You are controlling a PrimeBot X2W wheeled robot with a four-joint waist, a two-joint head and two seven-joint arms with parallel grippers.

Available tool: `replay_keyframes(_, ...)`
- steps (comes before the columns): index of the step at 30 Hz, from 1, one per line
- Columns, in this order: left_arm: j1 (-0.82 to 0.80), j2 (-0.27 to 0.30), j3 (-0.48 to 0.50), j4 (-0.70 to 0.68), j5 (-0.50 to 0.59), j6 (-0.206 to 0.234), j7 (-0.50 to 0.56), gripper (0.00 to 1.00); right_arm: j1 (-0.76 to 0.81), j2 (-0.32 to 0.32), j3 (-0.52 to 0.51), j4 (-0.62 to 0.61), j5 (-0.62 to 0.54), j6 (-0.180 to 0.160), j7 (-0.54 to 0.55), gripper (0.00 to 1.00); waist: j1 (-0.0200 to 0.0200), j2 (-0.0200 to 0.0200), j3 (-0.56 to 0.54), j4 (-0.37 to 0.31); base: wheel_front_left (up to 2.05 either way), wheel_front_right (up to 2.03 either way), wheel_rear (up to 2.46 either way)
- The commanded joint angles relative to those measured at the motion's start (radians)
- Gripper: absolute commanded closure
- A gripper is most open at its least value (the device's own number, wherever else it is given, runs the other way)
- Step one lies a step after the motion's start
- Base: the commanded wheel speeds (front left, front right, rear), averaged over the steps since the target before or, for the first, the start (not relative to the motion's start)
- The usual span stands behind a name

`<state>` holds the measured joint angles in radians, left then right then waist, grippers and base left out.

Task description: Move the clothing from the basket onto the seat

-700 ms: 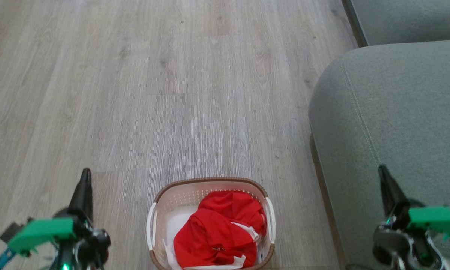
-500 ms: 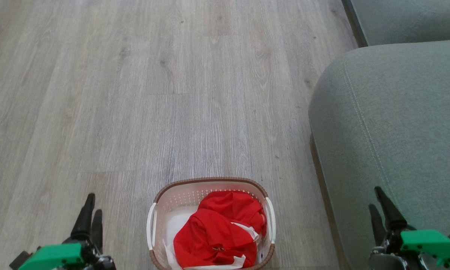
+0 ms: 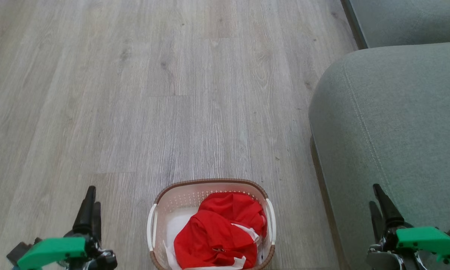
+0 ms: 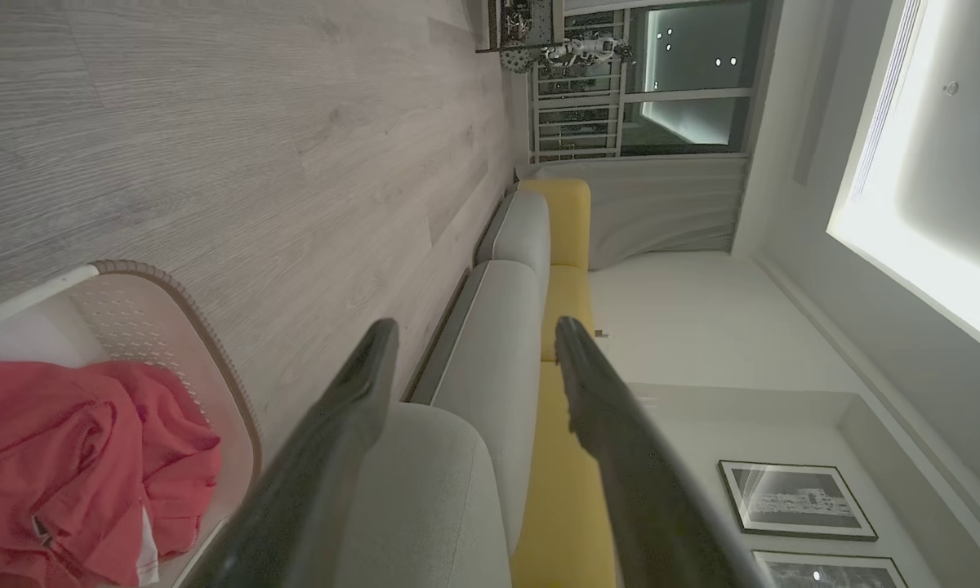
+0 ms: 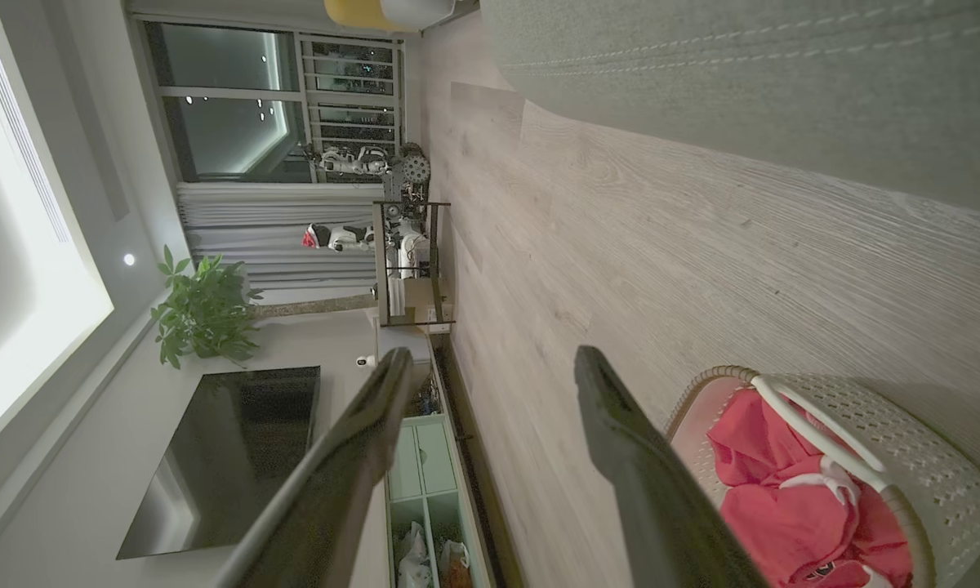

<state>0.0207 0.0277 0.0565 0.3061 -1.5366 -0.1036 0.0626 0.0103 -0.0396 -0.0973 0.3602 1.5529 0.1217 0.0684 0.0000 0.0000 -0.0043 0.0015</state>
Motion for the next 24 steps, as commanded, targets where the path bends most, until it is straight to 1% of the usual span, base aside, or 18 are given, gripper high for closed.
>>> replay_keyframes(1,-0.035,0.009,0.0,-0.049,0.024,0.005,-0.011,0.0,-0.042,-0.006,0.002,-0.038,-0.021,0.001,-0.012,0.0,0.0,0.0,0.0,0.0,0.0,0.0,0.0)
replay_keyframes(11,-0.034,0.011,-0.026,-0.107,0.142,0.039,-0.041,0.0,-0.043,-0.007,0.011,-0.079,-0.142,0.002,-0.041,0.0,0.0,0.0,-0.003,0.003,0.0,0.0,0.0)
replay_keyframes(24,-0.029,0.012,-0.076,-0.163,0.371,0.08,-0.079,0.0,-0.038,-0.007,0.048,-0.141,-0.362,0.003,-0.08,0.0,0.0,0.0,-0.005,0.006,0.0,0.0,0.0)
